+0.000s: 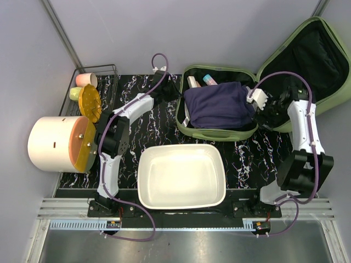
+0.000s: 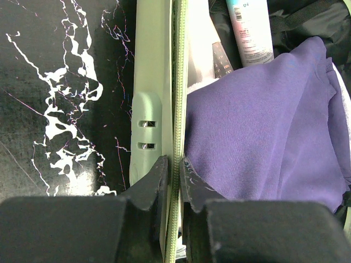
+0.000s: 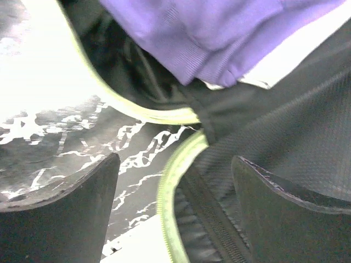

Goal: Open, take out, and arrange the luggage

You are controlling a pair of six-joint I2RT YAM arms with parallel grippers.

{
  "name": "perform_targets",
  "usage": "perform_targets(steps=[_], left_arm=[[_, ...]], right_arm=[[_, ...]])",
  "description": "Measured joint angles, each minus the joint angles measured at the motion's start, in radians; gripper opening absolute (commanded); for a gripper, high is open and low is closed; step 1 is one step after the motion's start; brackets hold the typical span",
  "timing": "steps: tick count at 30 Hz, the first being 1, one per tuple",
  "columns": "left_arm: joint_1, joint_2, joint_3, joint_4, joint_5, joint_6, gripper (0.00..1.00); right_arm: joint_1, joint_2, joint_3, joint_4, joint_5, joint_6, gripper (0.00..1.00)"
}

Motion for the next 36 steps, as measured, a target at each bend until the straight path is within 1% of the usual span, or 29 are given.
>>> perform_targets(steps=[3,6,9,12,15,18,19,23,27,32,33,34,35,36], left_arm=[[0.000,0.000,0.000,0.000,0.000,0.000,0.00],[-0.001,0.000,0.000,0.000,0.000,0.000,0.00],[-0.002,0.000,0.000,0.000,0.000,0.000,0.00],[-0.002,0.000,0.000,0.000,0.000,0.000,0.00],[-0.003,0.000,0.000,0.001,-0.002,0.000,0.00],[-0.003,0.000,0.000,0.001,-0.002,0.000,0.00],[-0.003,0.000,0.000,0.001,-0.002,0.000,0.00],[-0.003,0.000,0.000,0.004,-0.004,0.001,0.00],[-0.009,0.001,0.000,0.010,-0.003,0.001,0.00],[-0.026,0.042,0.060,0.002,0.019,0.016,0.01],[-0.028,0.048,0.070,0.002,0.026,0.019,0.04],[-0.031,0.057,0.080,0.001,0.035,0.023,0.22],[-0.032,0.063,0.088,0.003,0.043,0.026,0.31],[-0.034,0.069,0.095,0.006,0.053,0.031,0.42]], right_arm=[[0.043,-0.066,-0.014,-0.067,-0.042,-0.011,0.91],[0.111,-0.129,-0.085,-0.080,-0.063,-0.008,0.89],[0.178,-0.136,-0.164,-0.066,-0.070,0.011,0.87],[0.209,-0.106,-0.231,-0.020,-0.061,0.040,0.81],[0.229,-0.056,-0.272,0.061,-0.022,0.063,0.53],[0.236,-0.017,-0.306,0.144,0.035,0.063,0.03],[0.235,-0.003,-0.309,0.182,0.052,0.061,0.00],[0.227,0.008,-0.301,0.181,0.048,0.004,0.00],[0.191,0.026,-0.281,0.172,0.032,-0.027,0.00],[0.133,0.065,-0.238,0.160,0.034,-0.061,0.00],[0.125,0.069,-0.233,0.157,0.035,-0.064,0.00],[0.115,0.075,-0.225,0.151,0.037,-0.067,0.04],[0.107,0.078,-0.220,0.146,0.040,-0.070,0.09],[0.100,0.080,-0.217,0.141,0.043,-0.073,0.18]])
